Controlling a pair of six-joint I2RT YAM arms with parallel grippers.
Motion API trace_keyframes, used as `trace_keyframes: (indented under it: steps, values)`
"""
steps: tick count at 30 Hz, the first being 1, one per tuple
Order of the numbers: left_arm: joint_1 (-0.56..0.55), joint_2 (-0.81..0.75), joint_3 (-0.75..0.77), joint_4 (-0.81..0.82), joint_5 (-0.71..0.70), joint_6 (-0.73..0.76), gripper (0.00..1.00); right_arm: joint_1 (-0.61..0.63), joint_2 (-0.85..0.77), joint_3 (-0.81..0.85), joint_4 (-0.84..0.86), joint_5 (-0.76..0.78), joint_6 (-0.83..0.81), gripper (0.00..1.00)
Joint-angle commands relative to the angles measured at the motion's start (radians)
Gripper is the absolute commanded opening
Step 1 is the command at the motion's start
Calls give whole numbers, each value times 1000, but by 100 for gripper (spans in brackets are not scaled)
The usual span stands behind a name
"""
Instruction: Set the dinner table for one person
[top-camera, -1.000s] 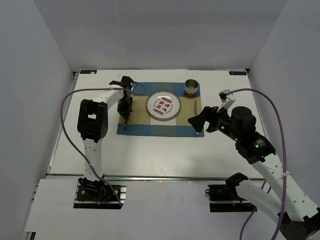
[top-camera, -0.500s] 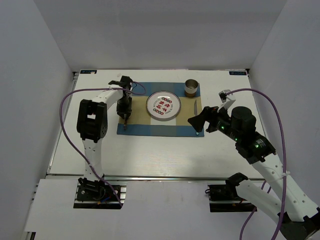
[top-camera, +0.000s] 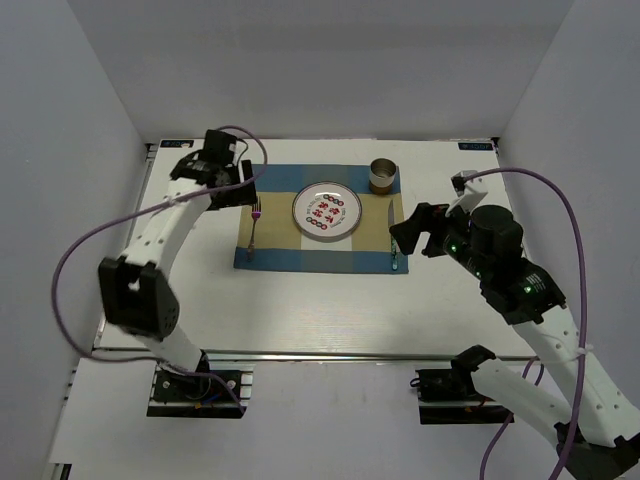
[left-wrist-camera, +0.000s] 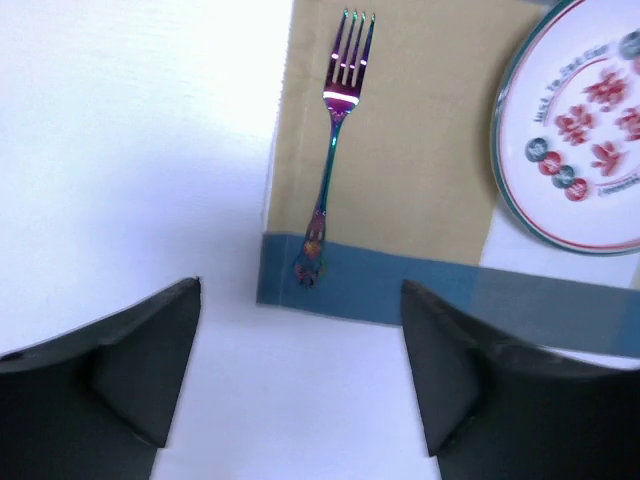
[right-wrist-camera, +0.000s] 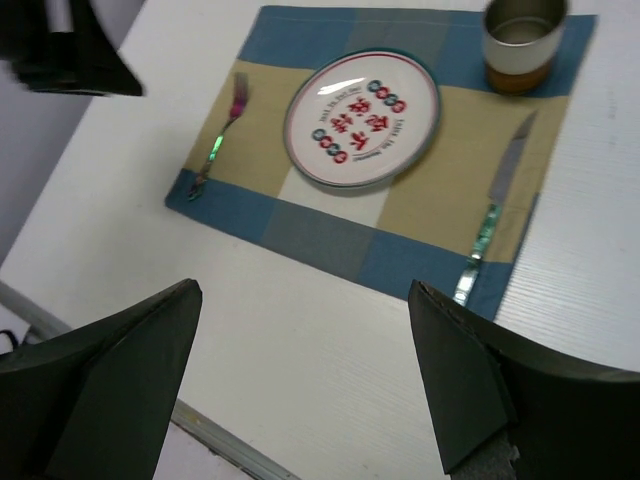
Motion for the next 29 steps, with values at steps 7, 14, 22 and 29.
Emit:
trace_keyframes:
  steps: [7, 14, 22, 29]
  values:
    - [10, -595, -163, -30, -164, -91, 98, 4, -7, 216, -285, 292, -35, 89]
    - [1, -850, -249, -159, -211, -133, 98, 2, -10, 388, -534, 380, -67, 89]
    - [1, -1017, -299, -291, -222, -130, 98, 5, -94, 385, -607, 455, -75, 89]
    - [1, -1040, -275, -305, -184, -121, 98, 7, -132, 345, -597, 452, -67, 89]
